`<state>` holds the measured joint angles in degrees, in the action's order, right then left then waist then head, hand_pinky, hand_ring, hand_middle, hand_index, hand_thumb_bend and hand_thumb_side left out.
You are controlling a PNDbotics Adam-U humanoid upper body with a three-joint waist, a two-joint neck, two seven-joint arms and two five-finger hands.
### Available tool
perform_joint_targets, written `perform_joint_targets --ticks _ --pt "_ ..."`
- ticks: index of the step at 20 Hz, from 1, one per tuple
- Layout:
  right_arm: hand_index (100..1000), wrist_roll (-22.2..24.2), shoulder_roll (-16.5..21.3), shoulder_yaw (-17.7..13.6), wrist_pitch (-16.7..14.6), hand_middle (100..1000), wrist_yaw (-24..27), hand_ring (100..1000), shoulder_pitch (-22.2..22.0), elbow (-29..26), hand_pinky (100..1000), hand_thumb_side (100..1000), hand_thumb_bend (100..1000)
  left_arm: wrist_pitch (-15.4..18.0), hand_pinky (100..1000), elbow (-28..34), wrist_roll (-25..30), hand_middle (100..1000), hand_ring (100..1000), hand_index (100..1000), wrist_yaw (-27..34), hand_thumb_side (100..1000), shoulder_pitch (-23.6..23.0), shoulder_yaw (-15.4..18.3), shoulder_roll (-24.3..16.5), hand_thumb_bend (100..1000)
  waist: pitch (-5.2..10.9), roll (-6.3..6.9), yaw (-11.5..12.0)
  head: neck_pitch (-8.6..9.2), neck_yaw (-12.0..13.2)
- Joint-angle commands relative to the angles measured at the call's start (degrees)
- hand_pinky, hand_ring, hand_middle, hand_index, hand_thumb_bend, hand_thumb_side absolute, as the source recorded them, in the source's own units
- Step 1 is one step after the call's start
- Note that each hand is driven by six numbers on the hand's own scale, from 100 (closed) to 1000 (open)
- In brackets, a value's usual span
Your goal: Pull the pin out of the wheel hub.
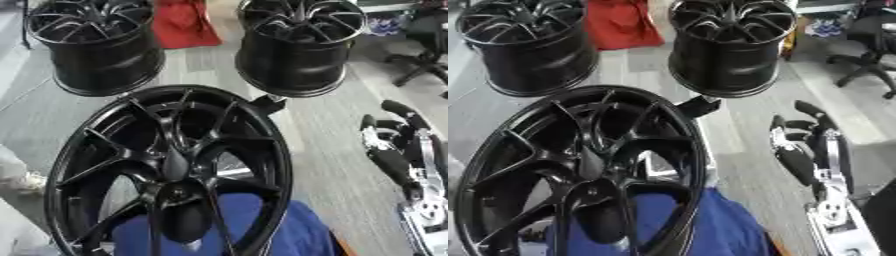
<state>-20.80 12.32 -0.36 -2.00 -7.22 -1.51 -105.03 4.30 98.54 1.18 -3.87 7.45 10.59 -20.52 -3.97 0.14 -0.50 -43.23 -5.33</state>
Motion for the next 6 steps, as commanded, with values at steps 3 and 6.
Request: perform_joint_targets --ticks 3,6 --pt "810 -0.2 0.2 -0.4 -0.2 799 0.1 682 0.5 -0.7 586 269 227 -2.9 652 6.4 -2.6 684 653 815 3.9 609 -0.6 -0.5 8.2 100 0.26 -0.04 0.5 0.16 0.0" --pt "810 -0.3 0.1 -0.4 -0.2 799 0.1 682 0.5 -0.7 586 269 228 -3.7 650 6.5 -3.2 682 650 815 3.5 622 -1.1 -0.8 12.1 100 0.34 -0.10 1.0 -0.12 -0.4"
